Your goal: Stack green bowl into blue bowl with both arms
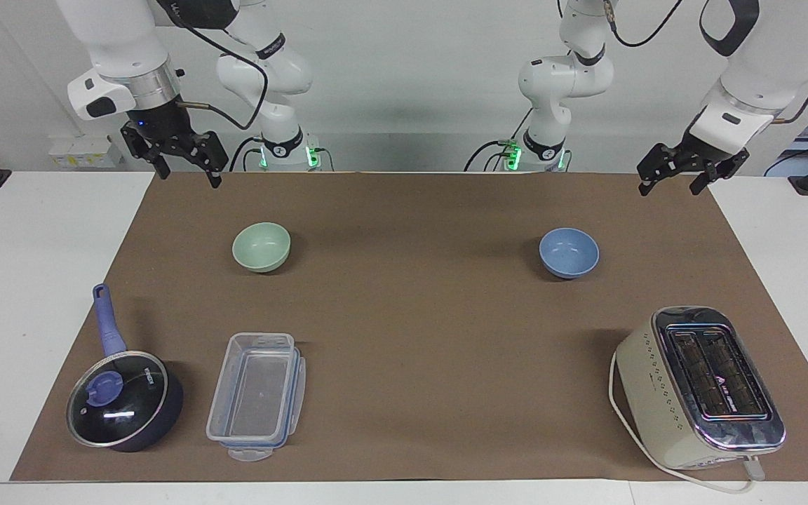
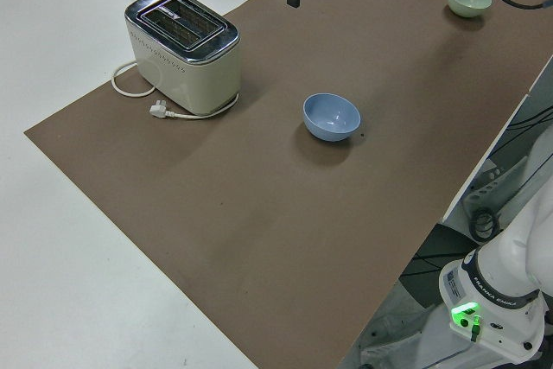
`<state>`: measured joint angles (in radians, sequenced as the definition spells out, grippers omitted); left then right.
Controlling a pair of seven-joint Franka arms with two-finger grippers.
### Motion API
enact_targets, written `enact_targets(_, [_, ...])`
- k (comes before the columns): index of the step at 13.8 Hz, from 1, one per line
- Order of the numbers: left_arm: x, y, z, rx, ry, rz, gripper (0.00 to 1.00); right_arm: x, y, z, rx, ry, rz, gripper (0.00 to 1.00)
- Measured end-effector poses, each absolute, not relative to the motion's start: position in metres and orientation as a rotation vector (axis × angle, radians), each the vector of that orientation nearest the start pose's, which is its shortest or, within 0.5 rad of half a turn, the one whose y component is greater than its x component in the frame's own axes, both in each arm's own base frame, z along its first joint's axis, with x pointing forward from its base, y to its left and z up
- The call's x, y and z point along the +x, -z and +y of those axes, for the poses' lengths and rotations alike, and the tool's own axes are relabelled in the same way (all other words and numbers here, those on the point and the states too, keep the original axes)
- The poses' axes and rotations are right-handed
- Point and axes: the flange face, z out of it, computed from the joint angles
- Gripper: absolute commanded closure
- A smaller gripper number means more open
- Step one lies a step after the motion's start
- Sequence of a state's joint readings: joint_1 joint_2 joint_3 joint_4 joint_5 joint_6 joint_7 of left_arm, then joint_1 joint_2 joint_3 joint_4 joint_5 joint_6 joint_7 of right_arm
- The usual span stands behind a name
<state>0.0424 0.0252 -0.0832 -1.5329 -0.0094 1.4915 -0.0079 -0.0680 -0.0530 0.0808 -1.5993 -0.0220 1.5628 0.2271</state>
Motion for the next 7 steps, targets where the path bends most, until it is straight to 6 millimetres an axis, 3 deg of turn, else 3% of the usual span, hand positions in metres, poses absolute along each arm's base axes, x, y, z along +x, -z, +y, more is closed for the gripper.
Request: enact_targets(7, [0.554, -0.6205, -0.025, -3.149, -0.109, 0.067, 0.0, 0.5373, -0.6392, 0.0055, -3.147, 0.031, 0.34, 0.0])
